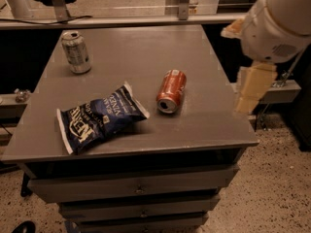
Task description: Place coke can upright
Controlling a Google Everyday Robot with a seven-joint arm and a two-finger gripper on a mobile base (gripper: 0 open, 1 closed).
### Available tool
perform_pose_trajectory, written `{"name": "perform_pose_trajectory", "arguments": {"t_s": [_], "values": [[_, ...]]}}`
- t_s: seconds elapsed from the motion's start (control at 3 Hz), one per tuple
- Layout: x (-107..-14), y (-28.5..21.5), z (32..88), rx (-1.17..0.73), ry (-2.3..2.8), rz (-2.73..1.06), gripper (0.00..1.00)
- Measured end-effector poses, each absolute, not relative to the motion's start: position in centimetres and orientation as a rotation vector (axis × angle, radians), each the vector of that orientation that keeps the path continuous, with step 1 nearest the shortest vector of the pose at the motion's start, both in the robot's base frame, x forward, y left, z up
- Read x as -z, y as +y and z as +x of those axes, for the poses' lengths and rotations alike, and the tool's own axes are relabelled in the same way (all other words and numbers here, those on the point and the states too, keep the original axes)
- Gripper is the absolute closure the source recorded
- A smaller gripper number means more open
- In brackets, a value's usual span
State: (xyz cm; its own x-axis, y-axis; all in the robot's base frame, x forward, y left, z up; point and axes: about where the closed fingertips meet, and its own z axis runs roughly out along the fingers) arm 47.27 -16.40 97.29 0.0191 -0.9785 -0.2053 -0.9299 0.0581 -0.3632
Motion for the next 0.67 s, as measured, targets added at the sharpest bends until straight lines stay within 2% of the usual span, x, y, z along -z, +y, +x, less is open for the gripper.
{"name": "perform_pose_trajectory", "arguments": {"t_s": [0.67], "values": [[-92.9, -9.4, 52.7, 0.142, 1.516, -2.209, 0.0]]}}
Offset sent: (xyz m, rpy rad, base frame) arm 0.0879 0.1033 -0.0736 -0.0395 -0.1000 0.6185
